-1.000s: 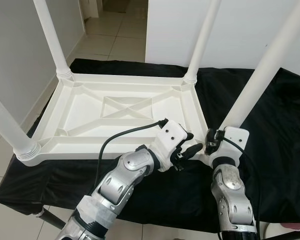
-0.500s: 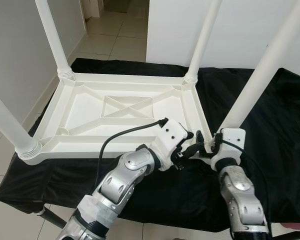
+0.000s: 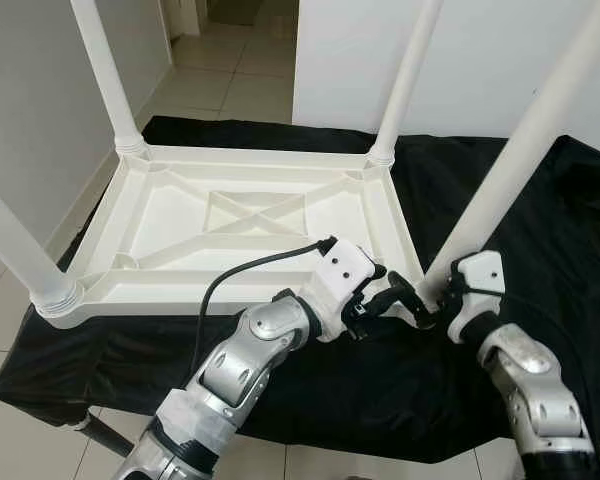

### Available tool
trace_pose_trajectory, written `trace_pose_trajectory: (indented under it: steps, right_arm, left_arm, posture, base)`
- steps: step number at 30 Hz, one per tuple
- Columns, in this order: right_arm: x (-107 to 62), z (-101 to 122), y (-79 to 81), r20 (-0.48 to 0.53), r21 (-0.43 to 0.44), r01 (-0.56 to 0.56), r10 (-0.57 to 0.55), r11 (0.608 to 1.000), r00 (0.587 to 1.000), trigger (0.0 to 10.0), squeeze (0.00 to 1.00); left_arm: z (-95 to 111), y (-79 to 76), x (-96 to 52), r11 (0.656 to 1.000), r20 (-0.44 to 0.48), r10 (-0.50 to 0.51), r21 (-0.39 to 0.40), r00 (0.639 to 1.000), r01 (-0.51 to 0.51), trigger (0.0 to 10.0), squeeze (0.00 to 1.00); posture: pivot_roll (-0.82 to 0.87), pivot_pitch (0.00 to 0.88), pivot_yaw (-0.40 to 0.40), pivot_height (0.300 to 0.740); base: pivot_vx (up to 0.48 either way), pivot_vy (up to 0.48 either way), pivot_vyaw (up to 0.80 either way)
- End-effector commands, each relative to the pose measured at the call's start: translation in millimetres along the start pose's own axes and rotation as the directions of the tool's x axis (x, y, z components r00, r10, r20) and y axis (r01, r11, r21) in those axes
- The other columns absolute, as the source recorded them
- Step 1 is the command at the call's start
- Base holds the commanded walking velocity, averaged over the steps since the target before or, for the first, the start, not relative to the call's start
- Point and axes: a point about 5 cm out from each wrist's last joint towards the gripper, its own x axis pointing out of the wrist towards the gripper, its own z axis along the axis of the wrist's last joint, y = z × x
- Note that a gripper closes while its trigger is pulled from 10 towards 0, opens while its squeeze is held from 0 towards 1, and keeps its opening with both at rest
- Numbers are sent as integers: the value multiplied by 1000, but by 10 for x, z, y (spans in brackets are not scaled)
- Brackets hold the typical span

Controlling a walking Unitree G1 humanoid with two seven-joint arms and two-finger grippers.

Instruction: Building children table

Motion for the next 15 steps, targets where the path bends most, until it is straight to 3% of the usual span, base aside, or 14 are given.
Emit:
trace_pose_trajectory:
  steps: [1, 4, 5, 6, 15]
  right_arm:
    - [20, -4, -27, -2, 3, -33, 33, 999, 999, 10000, 0]
    - [58, -35, -109, -21, -8, -43, 43, 999, 999, 9608, 0]
    - [66, -56, -127, -34, -18, -52, 52, 998, 998, 1647, 0]
    - [66, -73, -136, -42, -19, -66, 65, 998, 997, 0, 0]
    - [38, -186, -160, -59, 20, -96, 97, 995, 994, 0, 0]
  left_arm:
    - [12, 5, 12, 999, -2, -34, 23, 999, 34, 10000, 0]
    - [11, 3, 13, 999, -2, -36, 26, 999, 36, 10000, 0]
    - [11, 2, 12, 999, -2, -37, 26, 999, 37, 10000, 0]
    - [10, 1, 8, 999, -1, -37, 26, 999, 37, 10000, 0]
    - [19, 9, 10, 999, 5, -26, 25, 1000, 26, 10000, 0]
  posture:
    - [-90, 0, -35, 740]
    - [-90, 0, -35, 740]
    - [-85, 0, -39, 740]
    - [-83, 0, -42, 740]
    - [-78, 0, -42, 740]
  base:
    - [0, 0, 0]
    - [0, 0, 0]
    - [0, 0, 0]
    - [0, 0, 0]
    - [0, 0, 0]
